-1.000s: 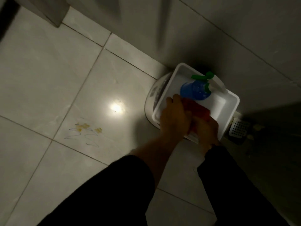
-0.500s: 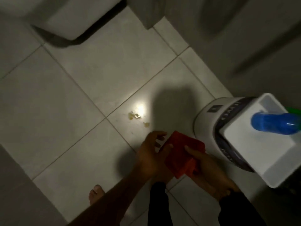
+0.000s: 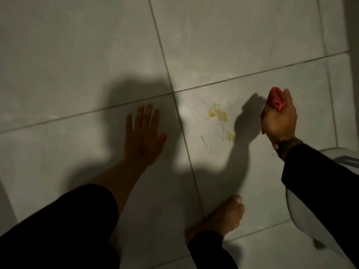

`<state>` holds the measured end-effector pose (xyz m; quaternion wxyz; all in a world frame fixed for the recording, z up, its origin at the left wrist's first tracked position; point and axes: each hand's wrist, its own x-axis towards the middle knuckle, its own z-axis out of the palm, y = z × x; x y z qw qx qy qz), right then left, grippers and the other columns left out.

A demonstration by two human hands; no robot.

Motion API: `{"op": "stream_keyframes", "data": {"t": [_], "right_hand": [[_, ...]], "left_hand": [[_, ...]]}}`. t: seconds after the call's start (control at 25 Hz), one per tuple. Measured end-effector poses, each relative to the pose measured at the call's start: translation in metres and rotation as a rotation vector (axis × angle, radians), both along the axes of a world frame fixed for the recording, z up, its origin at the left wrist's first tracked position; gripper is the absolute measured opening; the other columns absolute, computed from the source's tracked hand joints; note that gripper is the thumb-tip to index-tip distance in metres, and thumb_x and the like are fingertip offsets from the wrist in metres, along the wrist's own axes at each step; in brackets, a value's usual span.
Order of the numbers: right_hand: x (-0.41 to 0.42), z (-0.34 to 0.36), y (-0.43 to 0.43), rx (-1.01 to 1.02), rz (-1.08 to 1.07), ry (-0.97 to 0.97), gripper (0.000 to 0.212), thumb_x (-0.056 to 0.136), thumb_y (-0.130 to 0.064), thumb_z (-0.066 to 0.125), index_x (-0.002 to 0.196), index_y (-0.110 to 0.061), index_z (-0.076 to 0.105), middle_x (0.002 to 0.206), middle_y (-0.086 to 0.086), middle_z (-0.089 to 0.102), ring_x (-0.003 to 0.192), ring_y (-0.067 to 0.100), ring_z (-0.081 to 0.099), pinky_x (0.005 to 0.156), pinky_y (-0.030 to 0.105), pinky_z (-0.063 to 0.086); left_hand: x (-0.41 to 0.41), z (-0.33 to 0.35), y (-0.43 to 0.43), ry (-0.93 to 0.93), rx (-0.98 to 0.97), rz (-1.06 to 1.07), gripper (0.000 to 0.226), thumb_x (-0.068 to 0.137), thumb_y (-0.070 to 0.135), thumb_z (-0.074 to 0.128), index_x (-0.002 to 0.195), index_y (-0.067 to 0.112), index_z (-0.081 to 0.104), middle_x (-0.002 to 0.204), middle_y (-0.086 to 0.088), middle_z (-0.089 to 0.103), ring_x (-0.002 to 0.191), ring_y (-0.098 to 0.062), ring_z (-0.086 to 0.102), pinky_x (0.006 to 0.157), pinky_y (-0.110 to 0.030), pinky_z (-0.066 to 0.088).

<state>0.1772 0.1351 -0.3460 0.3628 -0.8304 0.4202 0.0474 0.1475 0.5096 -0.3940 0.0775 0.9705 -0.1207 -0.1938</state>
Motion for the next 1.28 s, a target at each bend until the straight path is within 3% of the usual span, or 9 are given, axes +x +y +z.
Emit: {"op": "stream_keyframes", "data": {"t": [0.08, 0.2, 0.44, 0.56, 0.68, 0.88, 1.0, 1.12, 1.28], "right_hand": [[0.008, -0.045, 0.014, -0.155, 0.231, 0.090, 0.066, 0.109, -0.023, 0.052, 0.168, -0.008, 0.029, 0.175, 0.014, 0.035, 0.164, 0.032, 0.031, 0.136, 0.036, 0.025], [0.004, -0.091, 0.042, -0.305, 0.512, 0.226, 0.079, 0.103, -0.031, 0.055, 0.171, -0.015, 0.017, 0.181, 0.014, 0.016, 0.167, 0.040, 0.012, 0.135, 0.056, 0.013], [0.049, -0.119, 0.123, -0.548, 0.370, 0.183, 0.088, 0.097, -0.046, 0.041, 0.171, -0.007, 0.014, 0.181, 0.017, 0.011, 0.169, 0.039, 0.006, 0.134, 0.064, 0.009], [0.026, -0.124, 0.197, -0.613, 0.730, 0.007, 0.092, 0.091, -0.045, 0.047, 0.170, -0.008, 0.019, 0.180, 0.018, 0.016, 0.168, 0.040, 0.012, 0.134, 0.066, 0.009], [-0.056, -0.113, 0.195, -0.567, 0.989, 0.063, 0.093, 0.091, -0.050, 0.051, 0.170, -0.013, 0.021, 0.180, 0.014, 0.018, 0.168, 0.035, 0.014, 0.134, 0.065, 0.014], [0.031, -0.121, 0.158, -0.586, 0.511, 0.132, 0.089, 0.091, -0.048, 0.041, 0.169, -0.009, 0.024, 0.179, 0.017, 0.022, 0.166, 0.041, 0.018, 0.131, 0.068, 0.018], [0.033, -0.129, 0.204, -0.619, 0.740, -0.052, 0.089, 0.092, -0.051, 0.050, 0.169, -0.012, 0.027, 0.179, 0.015, 0.024, 0.167, 0.039, 0.018, 0.134, 0.064, 0.012], [-0.094, -0.114, 0.201, -0.524, 0.982, 0.024, 0.080, 0.097, -0.049, 0.050, 0.167, -0.016, 0.033, 0.177, 0.014, 0.030, 0.165, 0.039, 0.025, 0.134, 0.063, 0.015], [-0.087, -0.111, 0.093, -0.573, 0.626, 0.251, 0.081, 0.100, -0.048, 0.036, 0.169, -0.006, 0.024, 0.179, 0.019, 0.017, 0.167, 0.043, 0.013, 0.132, 0.066, 0.015]], "left_hand": [[0.001, -0.039, 0.009, -0.006, 0.017, -0.041, 0.078, 0.105, 0.052, 0.036, 0.171, 0.015, 0.023, 0.182, -0.015, 0.016, 0.168, -0.039, 0.016, 0.131, -0.069, 0.011], [-0.008, -0.078, 0.021, -0.125, -0.004, -0.061, 0.076, 0.105, 0.050, 0.038, 0.173, 0.020, 0.021, 0.182, -0.014, 0.014, 0.169, -0.038, 0.015, 0.130, -0.071, 0.010], [-0.012, -0.105, 0.026, -0.283, -0.031, -0.089, 0.080, 0.103, 0.054, 0.035, 0.174, 0.023, 0.014, 0.183, -0.011, 0.009, 0.170, -0.034, 0.011, 0.132, -0.069, 0.004], [-0.011, -0.104, 0.028, -0.278, -0.045, -0.086, 0.077, 0.104, 0.053, 0.030, 0.173, 0.022, 0.017, 0.183, -0.011, 0.010, 0.169, -0.034, 0.013, 0.131, -0.069, 0.003], [-0.010, -0.100, 0.030, -0.265, -0.032, -0.085, 0.076, 0.104, 0.052, 0.033, 0.173, 0.022, 0.019, 0.183, -0.012, 0.012, 0.169, -0.035, 0.014, 0.131, -0.069, 0.003], [-0.010, -0.102, 0.028, -0.269, -0.015, -0.096, 0.076, 0.104, 0.052, 0.030, 0.173, 0.022, 0.018, 0.183, -0.011, 0.012, 0.169, -0.036, 0.014, 0.130, -0.071, 0.005], [-0.010, -0.103, 0.028, -0.266, -0.016, -0.088, 0.075, 0.105, 0.053, 0.025, 0.173, 0.024, 0.016, 0.183, -0.010, 0.009, 0.169, -0.034, 0.013, 0.129, -0.070, 0.005], [-0.009, -0.101, 0.030, -0.254, -0.021, -0.089, 0.076, 0.105, 0.052, 0.030, 0.173, 0.024, 0.016, 0.184, -0.010, 0.009, 0.169, -0.034, 0.012, 0.130, -0.069, 0.002], [-0.013, -0.102, 0.028, -0.262, -0.014, -0.086, 0.077, 0.104, 0.052, 0.030, 0.174, 0.023, 0.014, 0.184, -0.010, 0.008, 0.169, -0.035, 0.012, 0.130, -0.069, 0.000]]}}
